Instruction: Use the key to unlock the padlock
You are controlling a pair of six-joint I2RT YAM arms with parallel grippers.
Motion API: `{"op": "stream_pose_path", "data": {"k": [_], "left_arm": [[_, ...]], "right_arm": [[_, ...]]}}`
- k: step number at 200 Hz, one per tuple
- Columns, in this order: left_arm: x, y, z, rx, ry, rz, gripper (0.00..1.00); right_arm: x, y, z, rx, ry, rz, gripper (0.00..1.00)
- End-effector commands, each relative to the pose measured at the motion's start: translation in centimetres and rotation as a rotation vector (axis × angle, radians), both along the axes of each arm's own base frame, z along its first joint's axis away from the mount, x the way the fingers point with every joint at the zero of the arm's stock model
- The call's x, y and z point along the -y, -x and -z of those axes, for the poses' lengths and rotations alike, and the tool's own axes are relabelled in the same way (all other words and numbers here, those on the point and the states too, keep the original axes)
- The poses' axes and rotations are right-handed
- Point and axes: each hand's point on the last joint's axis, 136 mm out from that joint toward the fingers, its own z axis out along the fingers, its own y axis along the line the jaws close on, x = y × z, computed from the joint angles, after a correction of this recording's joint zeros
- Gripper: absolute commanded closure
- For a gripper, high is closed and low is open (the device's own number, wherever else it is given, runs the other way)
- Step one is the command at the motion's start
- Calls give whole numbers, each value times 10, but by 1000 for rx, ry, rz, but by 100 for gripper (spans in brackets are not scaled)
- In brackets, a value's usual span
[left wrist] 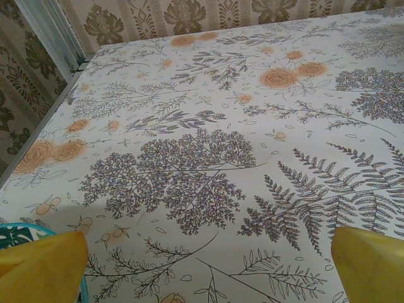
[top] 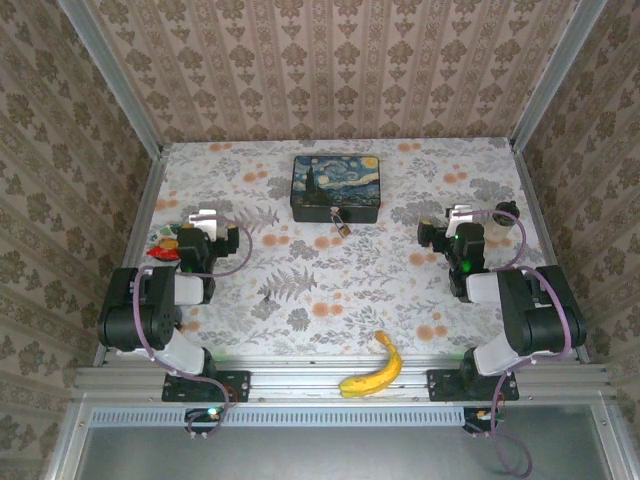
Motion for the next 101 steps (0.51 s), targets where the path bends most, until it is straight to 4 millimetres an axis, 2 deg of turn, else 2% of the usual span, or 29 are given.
{"op": "stream_pose_path", "data": {"k": [1,101], "left_arm": [[2,-1,-5,22,-14,12,0],[1,-1,-4,17,-11,7,0]], "right_arm": [[3,-5,-7,17,23,16,0],[3,-4,-7,17,23,17,0]]}}
